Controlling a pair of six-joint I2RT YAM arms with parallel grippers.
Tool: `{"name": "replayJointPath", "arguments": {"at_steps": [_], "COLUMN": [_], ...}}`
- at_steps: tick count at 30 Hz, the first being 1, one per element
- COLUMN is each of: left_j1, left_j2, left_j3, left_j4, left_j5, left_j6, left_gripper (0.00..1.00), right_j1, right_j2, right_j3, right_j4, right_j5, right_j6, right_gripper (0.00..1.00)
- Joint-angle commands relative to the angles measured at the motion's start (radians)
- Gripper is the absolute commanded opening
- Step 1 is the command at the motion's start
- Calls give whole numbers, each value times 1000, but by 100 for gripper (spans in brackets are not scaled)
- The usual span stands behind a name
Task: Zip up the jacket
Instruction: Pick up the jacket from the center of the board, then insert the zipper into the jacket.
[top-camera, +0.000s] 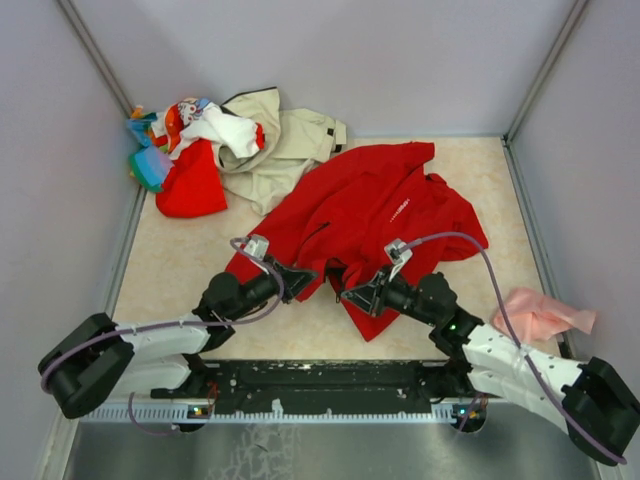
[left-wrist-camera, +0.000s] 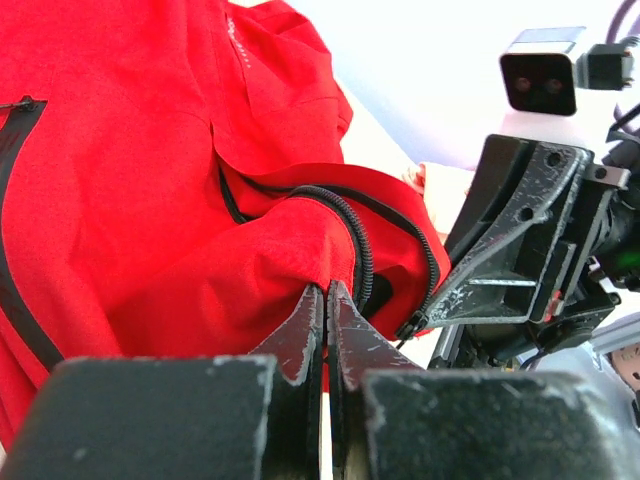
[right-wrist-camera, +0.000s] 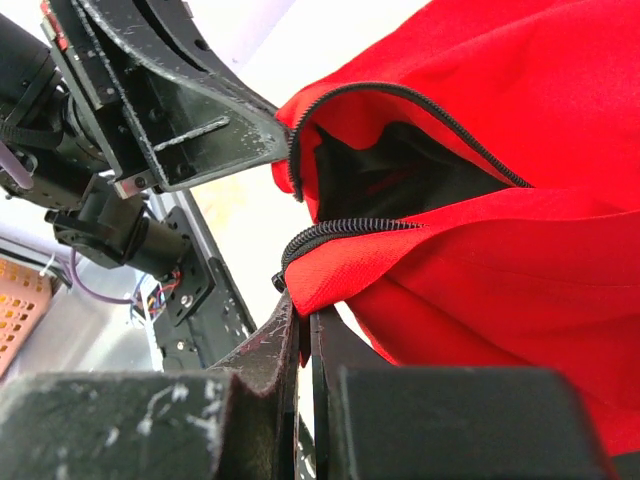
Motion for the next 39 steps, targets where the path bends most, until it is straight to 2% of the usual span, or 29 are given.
{"name": "replayJointPath", "arguments": {"at_steps": [1,9,18,28,39], "left_j1": [5,2,-2,-20,-30], "left_j2": [30,91,171,138,135], "left_j3": [-52,-113,-153,-141,-142], "left_j4": [289,499,680,593,591], "left_j5": [54,126,138,99,85], "left_j6": [52,136,153,174,177], "left_gripper": [0,0,0,0,0], "right_j1": [-9,-10,-9,20,50], "right_j2": [29,92,158,223,260], "right_j3": [69,79,80,74,78], "right_j4": [80,144,245,343,394], "right_j5": [-25,-39,-71,-58,-35], "right_j6": [7,10,22,32,32], "right_gripper": [0,0,0,0,0]}}
